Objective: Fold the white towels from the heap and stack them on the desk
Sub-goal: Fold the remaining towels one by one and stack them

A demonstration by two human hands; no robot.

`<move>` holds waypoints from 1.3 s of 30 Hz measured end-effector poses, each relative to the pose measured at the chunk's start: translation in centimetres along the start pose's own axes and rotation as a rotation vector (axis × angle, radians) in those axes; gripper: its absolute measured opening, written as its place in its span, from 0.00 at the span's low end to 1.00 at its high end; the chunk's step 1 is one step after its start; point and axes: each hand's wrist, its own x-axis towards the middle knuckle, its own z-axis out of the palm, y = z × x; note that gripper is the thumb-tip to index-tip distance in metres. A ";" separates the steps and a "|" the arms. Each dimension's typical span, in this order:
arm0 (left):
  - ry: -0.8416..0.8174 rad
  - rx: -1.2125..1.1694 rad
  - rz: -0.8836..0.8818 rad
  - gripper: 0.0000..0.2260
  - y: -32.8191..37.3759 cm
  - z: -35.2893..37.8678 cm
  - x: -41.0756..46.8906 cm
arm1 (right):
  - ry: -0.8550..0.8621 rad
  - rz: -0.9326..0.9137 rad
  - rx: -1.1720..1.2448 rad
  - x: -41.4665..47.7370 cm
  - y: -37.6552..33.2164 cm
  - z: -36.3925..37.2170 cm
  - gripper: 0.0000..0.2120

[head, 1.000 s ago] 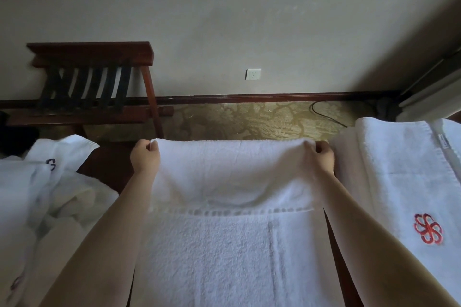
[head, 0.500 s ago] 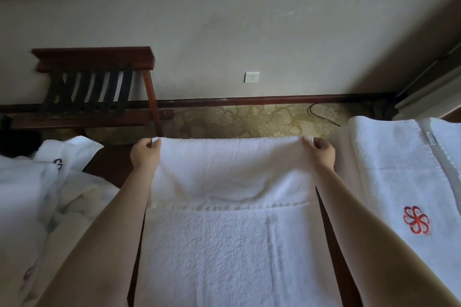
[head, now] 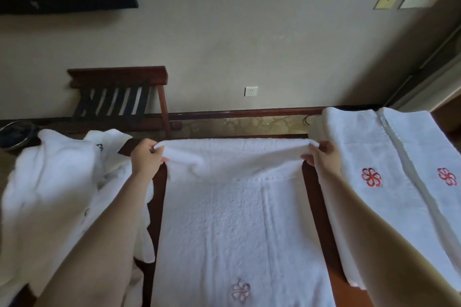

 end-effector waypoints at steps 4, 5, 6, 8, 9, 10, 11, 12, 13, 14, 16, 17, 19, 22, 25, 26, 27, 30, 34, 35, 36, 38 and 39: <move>-0.040 -0.008 0.021 0.02 -2.1 -1.2 -3.6 | -0.032 0.056 0.007 -3.7 1.5 -2.3 0.08; -0.047 0.000 0.043 0.03 -2.6 -1.5 -4.4 | -0.040 0.041 -0.016 -4.6 1.9 -2.8 0.07; -0.054 0.023 0.070 0.04 -3.2 -1.7 -5.2 | -0.050 0.024 -0.039 -5.3 2.4 -3.2 0.07; -0.077 0.116 0.136 0.06 -4.2 -2.1 -6.5 | -0.058 0.005 -0.079 -6.5 3.4 -4.0 0.06; -0.096 0.167 0.161 0.06 -4.7 -2.1 -7.1 | -0.059 0.008 -0.097 -7.0 4.1 -4.3 0.06; -0.119 0.210 0.171 0.06 -5.3 -2.2 -7.7 | -0.059 0.014 -0.118 -7.5 4.7 -4.6 0.05; -0.141 0.248 0.171 0.05 -6.0 -2.1 -8.2 | -0.057 0.011 -0.155 -8.0 5.4 -4.8 0.05; -0.162 0.288 0.173 0.05 -6.6 -2.1 -8.8 | -0.061 -0.004 -0.208 -8.5 5.9 -5.1 0.05; -0.187 0.338 0.179 0.05 -7.3 -2.0 -9.3 | -0.077 -0.027 -0.269 -9.0 6.4 -5.3 0.07; -0.216 0.403 0.189 0.05 -7.9 -1.9 -9.7 | -0.102 -0.054 -0.335 -9.5 6.8 -5.5 0.11; -0.277 0.553 0.221 0.05 -8.8 -1.5 -10.6 | -0.164 -0.114 -0.465 -9.8 7.9 -5.7 0.16; -0.302 0.629 0.233 0.05 -9.0 -1.3 -11.0 | -0.194 -0.141 -0.521 -9.8 8.5 -5.7 0.13; -0.338 0.812 0.247 0.04 -9.4 -0.9 -11.7 | -0.243 -0.171 -0.629 -9.9 9.8 -5.6 0.06; -0.416 1.150 0.274 0.10 -9.6 -0.2 -12.7 | -0.314 -0.156 -0.762 -10.2 11.3 -5.6 0.05; -0.426 1.280 0.259 0.13 -9.7 0.7 -13.5 | -0.333 -0.221 -0.892 -11.0 11.9 -5.9 0.07; -0.391 1.256 0.262 0.12 -9.4 1.0 -13.8 | -0.315 -0.272 -0.930 -11.3 12.0 -5.9 0.08; -0.352 1.216 0.288 0.10 -9.1 1.5 -14.1 | -0.290 -0.328 -0.963 -11.6 12.0 -5.7 0.11; -0.285 1.039 0.437 0.07 -7.2 3.8 -14.7 | -0.261 -0.486 -1.002 -12.3 11.3 -4.3 0.19; -0.345 0.758 0.510 0.16 -4.4 8.2 -14.8 | -0.418 -0.637 -0.989 -12.9 10.6 -0.4 0.22; -0.343 0.717 0.521 0.18 -3.9 9.0 -14.6 | -0.449 -0.665 -0.989 -13.0 10.7 0.6 0.23; -0.335 0.691 0.528 0.19 -3.6 9.8 -14.5 | -0.474 -0.689 -0.991 -13.0 11.0 1.6 0.24; -0.327 0.657 0.505 0.21 -3.7 10.9 -14.1 | -0.515 -0.743 -0.988 -13.0 11.5 3.4 0.25; -0.336 0.651 0.477 0.22 -4.0 11.2 -13.9 | -0.534 -0.765 -0.980 -12.9 11.8 4.2 0.26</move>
